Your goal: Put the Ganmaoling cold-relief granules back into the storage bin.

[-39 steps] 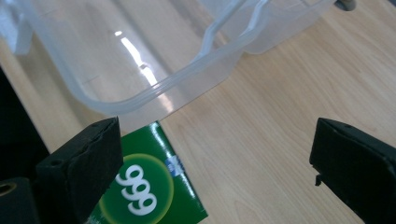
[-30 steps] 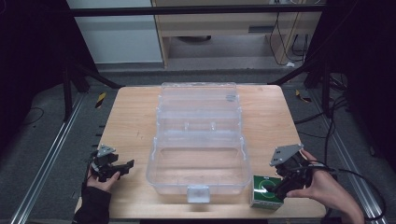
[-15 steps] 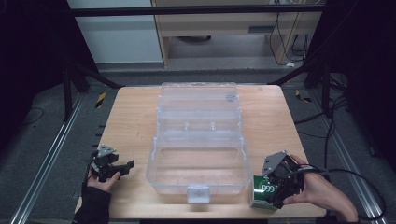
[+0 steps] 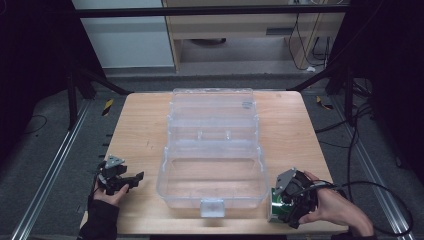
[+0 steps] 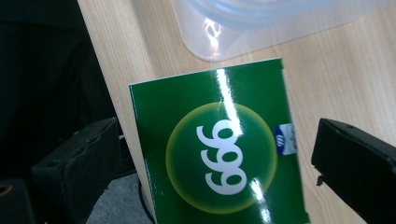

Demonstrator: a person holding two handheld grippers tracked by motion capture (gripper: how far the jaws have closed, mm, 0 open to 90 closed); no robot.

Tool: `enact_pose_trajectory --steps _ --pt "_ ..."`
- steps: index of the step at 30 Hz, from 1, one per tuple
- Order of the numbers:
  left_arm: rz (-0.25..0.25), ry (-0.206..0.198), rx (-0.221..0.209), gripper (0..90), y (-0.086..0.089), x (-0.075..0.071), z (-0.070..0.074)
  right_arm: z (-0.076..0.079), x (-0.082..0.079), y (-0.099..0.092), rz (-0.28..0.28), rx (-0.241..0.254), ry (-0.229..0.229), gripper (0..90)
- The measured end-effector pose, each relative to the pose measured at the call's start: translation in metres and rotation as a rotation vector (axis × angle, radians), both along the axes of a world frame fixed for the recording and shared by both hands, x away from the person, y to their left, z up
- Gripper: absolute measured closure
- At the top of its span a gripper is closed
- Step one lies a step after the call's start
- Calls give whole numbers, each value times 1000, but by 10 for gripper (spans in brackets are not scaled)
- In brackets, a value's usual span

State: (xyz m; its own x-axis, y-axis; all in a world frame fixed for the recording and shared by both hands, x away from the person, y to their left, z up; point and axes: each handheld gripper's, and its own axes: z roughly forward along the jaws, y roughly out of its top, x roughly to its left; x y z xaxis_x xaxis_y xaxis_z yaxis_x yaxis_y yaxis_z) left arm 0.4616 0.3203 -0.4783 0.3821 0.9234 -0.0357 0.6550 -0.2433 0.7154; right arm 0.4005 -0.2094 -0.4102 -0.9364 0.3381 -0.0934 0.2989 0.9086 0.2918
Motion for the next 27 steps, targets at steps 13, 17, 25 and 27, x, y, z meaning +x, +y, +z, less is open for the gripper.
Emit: enact_pose_trajectory --steps 13,17,25,27 --pt "1 -1 1 248 0 0 0 -23 7 3 15 -64 40 39" --pt "1 -2 3 249 0 0 0 -29 9 3 20 -73 52 53" --pt "1 -1 5 252 1 0 0 -33 12 4 45 -77 71 95" --pt "3 -2 4 252 1 0 0 -32 12 3 42 -70 73 113"
